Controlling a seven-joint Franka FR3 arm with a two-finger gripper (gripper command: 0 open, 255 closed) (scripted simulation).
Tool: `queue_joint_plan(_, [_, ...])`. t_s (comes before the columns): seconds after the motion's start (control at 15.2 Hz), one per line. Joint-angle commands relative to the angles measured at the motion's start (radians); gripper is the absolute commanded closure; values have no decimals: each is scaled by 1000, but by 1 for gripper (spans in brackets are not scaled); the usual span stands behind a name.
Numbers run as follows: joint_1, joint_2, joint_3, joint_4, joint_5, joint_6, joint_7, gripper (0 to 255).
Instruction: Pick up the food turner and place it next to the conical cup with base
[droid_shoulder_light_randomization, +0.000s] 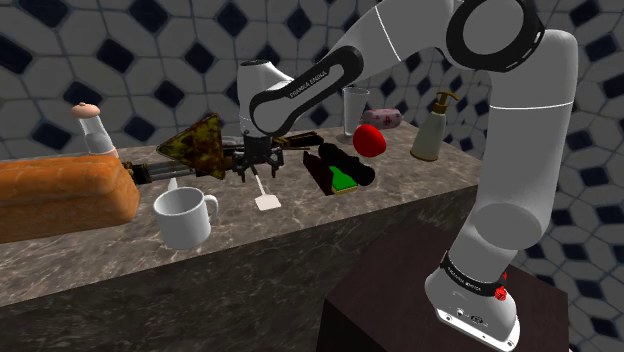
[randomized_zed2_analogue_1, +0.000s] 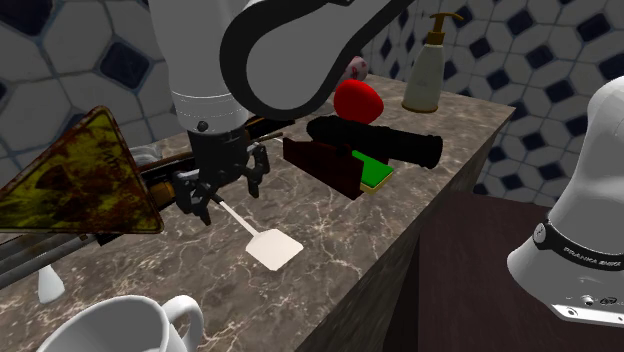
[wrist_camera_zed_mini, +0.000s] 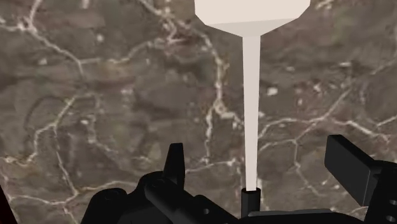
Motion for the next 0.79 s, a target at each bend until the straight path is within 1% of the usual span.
queue_joint_plan(0.0, [0,1,0,1,0,0,0,0])
queue_joint_plan(0.13, [0,1,0,0,0,0,0,0])
queue_joint_plan(0.2, [0,1,0,0,0,0,0,255])
queue_joint_plan(0.73, [0,1,0,0,0,0,0,255])
